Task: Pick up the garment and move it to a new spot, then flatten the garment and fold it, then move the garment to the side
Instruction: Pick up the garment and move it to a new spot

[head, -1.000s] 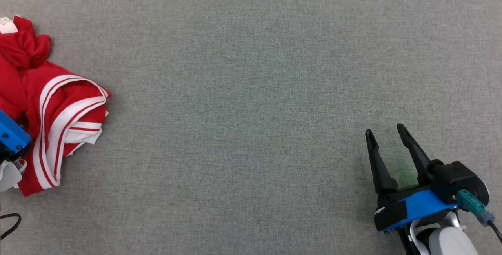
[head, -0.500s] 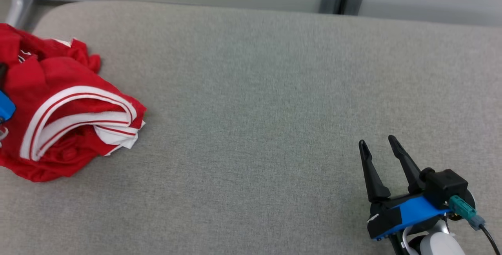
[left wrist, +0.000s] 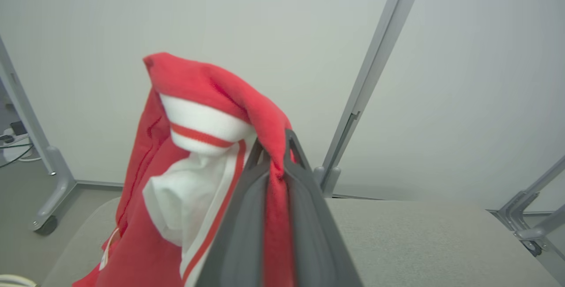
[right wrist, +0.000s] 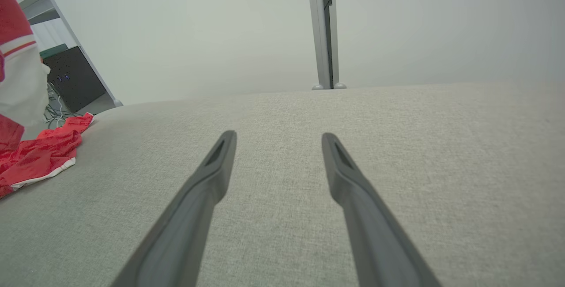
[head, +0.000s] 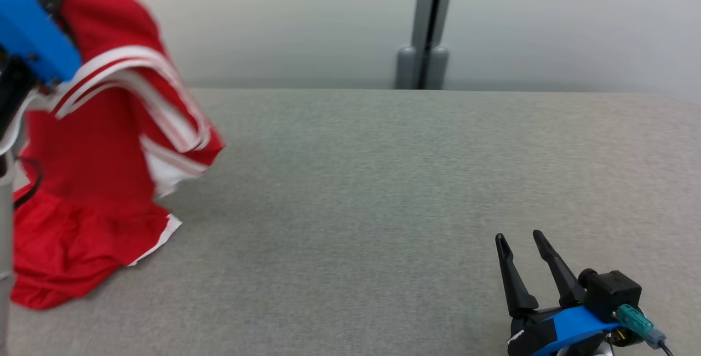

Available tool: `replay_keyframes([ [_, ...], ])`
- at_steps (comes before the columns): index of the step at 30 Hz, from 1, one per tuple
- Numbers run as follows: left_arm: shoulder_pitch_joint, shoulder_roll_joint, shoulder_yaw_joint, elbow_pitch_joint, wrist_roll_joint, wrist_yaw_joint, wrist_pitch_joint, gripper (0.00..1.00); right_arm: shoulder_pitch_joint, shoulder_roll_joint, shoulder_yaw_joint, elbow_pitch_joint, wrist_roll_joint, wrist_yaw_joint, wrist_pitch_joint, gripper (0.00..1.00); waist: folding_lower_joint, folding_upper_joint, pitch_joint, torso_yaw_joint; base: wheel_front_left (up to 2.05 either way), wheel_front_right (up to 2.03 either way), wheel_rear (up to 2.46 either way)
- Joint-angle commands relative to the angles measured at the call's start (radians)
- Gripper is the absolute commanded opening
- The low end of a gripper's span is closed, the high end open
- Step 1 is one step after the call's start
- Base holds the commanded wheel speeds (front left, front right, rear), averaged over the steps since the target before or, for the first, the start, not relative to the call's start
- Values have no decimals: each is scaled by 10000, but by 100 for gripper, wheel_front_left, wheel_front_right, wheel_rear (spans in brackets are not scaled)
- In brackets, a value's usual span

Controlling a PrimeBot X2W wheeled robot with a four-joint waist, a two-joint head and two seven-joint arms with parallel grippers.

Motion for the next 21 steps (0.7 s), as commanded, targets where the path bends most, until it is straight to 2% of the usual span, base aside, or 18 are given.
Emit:
replay_keyframes([
  [1,-393,-323,-119,-92,-115,-72,-138,0,98,-54,-64,27,32,1,-79,100,3,2,-338,-490,0,0,0],
  [2,-393,-323,-119,-92,-115,-72,-138,0,98,-54,-64,27,32,1,-79,100,3,2,-338,-490,0,0,0],
  [11,-984,-2113,-976,280,-631,-500,-783,0,-15,-51,-132,6,35,3,-98,100,3,2,-268,-1720,0,0,0],
  [16,-457,-2746,-1714,773,-402,-775,-1209,0,-164,-49,-256,-62,19,1,-122,100,3,2,56,-2212,0,0,0],
  [21,461,-3211,-2293,1756,153,-827,-2306,0,-389,-52,-260,-92,81,3,-152,100,3,2,446,-2570,0,0,0],
])
